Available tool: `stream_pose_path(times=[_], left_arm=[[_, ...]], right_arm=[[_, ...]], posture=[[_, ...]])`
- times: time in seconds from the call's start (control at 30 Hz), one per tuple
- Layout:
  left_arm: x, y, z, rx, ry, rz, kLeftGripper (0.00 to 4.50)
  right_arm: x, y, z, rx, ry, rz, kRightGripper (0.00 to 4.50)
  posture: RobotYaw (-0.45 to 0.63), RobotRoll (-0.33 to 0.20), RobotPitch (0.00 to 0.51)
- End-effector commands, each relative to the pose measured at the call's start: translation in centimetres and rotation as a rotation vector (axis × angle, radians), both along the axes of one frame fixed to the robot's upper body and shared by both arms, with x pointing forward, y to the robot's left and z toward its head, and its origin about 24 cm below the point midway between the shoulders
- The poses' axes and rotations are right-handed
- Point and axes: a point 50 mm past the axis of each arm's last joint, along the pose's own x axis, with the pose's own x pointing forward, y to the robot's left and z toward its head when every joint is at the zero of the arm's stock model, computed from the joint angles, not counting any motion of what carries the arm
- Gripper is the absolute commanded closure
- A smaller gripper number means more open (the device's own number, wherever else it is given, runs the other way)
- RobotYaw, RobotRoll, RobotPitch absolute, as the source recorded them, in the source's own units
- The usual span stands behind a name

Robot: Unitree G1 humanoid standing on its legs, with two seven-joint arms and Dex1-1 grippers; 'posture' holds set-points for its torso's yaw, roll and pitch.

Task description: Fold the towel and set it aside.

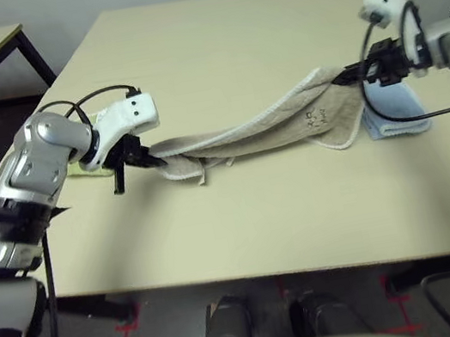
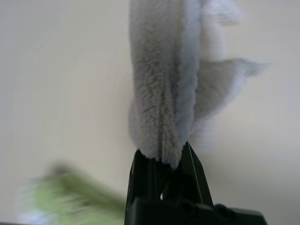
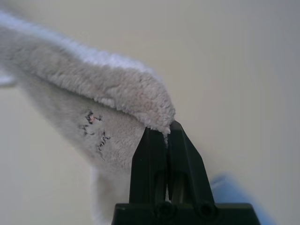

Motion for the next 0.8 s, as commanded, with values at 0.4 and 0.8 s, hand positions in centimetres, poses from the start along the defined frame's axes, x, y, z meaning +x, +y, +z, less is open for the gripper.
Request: stream_pose_path(times=[0.4,0.8], left_arm=[[0.7,1.3,4.4,0.377,-0.313,-0.155,4.47],[-5.0,2.2,-7.2,0.314,0.421,-0.324,4.47]], right_arm=[[-1.8,-2.5,2.4,0.233,-0.137,0.125,4.50],[-10.0,-2.2,-8.4,0.088,0.489,0.332,4.50]], posture=[[0.16,0.000,0.089],[0.15,0.000,0.092]])
